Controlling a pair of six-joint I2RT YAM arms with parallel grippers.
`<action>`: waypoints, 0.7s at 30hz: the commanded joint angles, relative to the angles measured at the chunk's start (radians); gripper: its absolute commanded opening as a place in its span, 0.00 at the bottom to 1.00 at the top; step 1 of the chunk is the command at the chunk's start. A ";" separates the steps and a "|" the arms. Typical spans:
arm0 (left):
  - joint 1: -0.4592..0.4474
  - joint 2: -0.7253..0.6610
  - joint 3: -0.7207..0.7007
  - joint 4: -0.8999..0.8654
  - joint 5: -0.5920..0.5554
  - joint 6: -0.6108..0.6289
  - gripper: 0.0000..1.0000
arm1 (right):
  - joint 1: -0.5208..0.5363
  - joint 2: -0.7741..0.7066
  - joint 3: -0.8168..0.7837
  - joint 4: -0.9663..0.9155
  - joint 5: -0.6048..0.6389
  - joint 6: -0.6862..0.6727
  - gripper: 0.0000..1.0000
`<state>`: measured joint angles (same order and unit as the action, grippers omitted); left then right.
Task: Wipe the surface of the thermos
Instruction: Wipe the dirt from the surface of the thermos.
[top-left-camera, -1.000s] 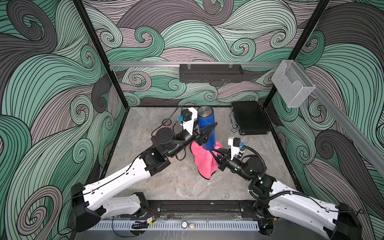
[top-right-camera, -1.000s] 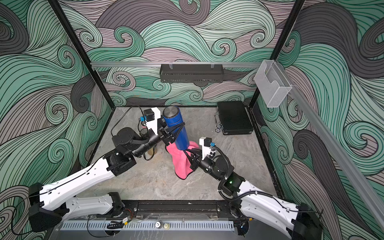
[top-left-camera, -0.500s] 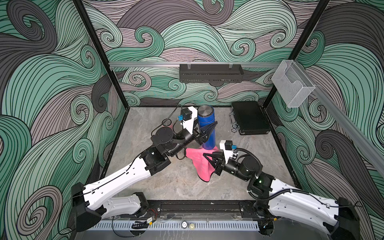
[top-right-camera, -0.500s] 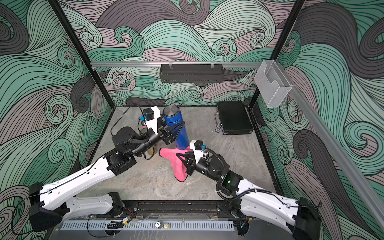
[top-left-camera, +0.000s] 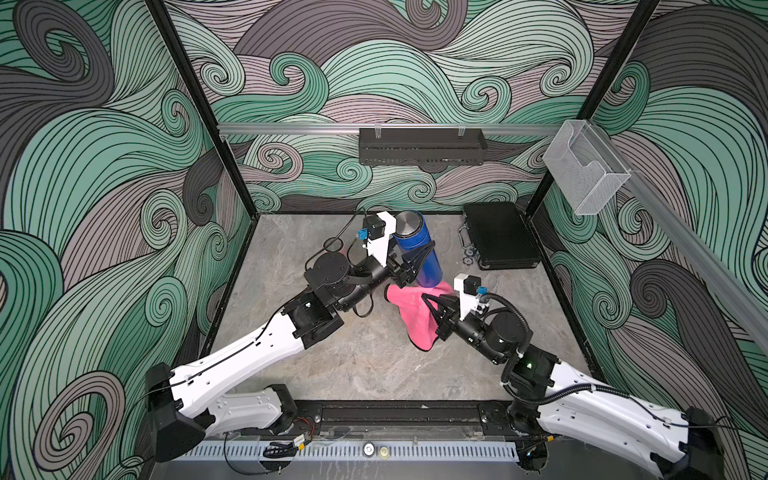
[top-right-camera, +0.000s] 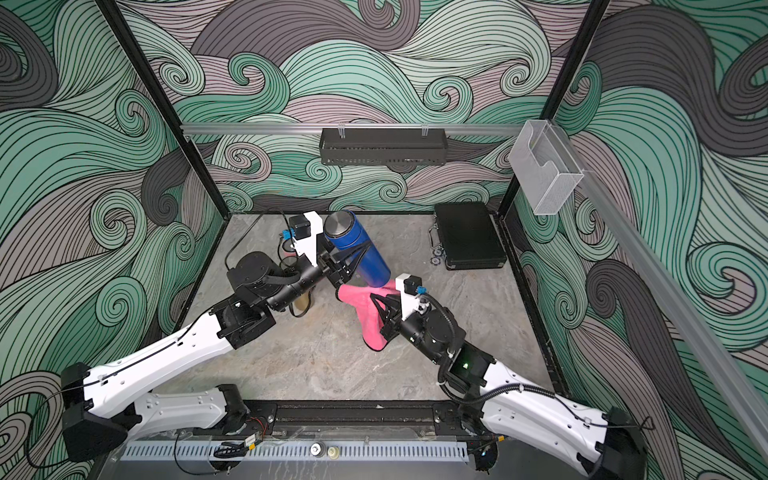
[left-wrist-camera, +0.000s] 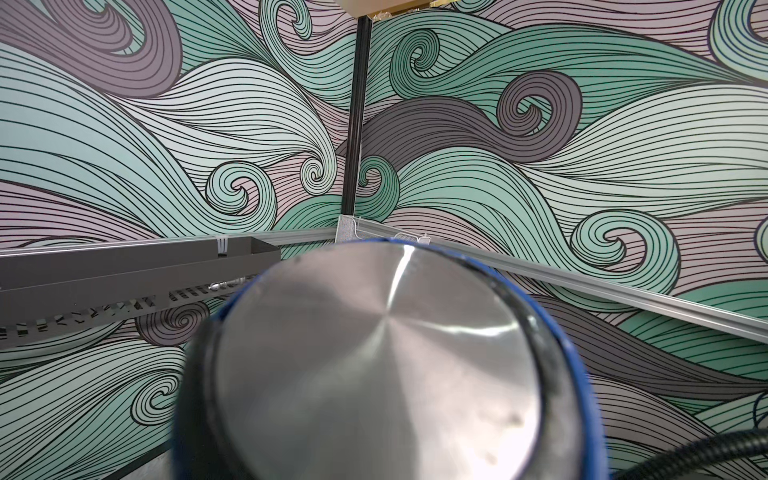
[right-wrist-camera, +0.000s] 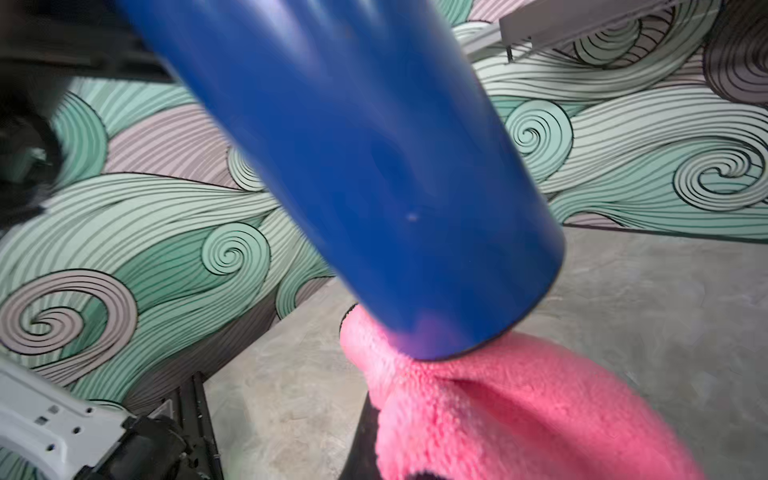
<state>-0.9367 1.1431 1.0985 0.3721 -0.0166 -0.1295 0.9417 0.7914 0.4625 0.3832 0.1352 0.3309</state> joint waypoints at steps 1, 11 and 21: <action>-0.005 -0.046 0.032 0.042 0.041 -0.035 0.00 | -0.013 0.049 0.022 0.021 0.012 -0.002 0.00; -0.005 -0.059 0.027 0.021 0.008 -0.007 0.00 | -0.013 0.062 0.014 0.100 -0.048 -0.013 0.00; -0.005 -0.049 0.003 0.024 -0.004 -0.001 0.00 | -0.014 -0.130 -0.032 0.098 -0.023 -0.008 0.00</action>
<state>-0.9386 1.1141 1.0973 0.3584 -0.0074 -0.1436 0.9306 0.7048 0.4282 0.4419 0.0818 0.3248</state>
